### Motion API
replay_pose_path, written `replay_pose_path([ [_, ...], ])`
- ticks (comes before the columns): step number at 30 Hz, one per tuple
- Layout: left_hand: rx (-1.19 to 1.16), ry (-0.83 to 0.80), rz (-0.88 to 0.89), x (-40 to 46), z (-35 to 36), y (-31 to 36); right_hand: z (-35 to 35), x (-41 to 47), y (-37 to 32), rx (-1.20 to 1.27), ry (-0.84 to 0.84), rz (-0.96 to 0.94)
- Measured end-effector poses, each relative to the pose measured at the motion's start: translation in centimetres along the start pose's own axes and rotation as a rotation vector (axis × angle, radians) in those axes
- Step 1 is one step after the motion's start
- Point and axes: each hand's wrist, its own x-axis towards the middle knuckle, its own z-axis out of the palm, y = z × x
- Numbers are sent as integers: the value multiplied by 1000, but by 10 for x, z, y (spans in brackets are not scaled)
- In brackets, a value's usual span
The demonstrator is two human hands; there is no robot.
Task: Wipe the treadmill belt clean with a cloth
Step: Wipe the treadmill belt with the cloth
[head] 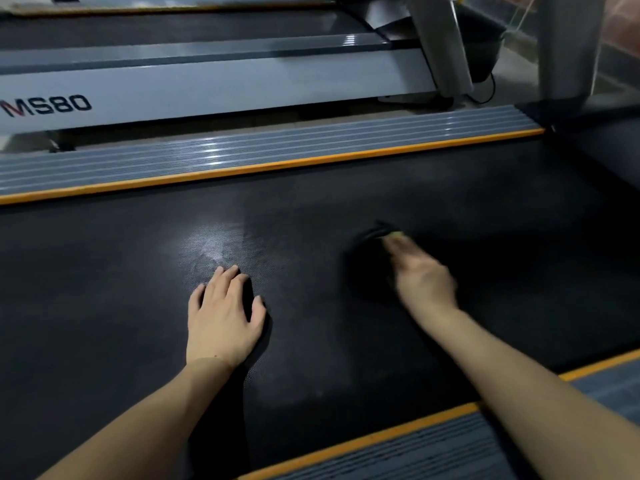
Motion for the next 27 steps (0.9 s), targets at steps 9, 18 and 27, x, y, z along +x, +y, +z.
replay_pose_path([
  [9,-22,-1,-15,0,0,1,59,-5,-109,-34,-19,209],
  [18,39,12,-64,2,3,0,83,28,-133,229,-24,-329],
  [27,65,-5,-65,1,3,-2,70,14,-134,327,-99,-446],
])
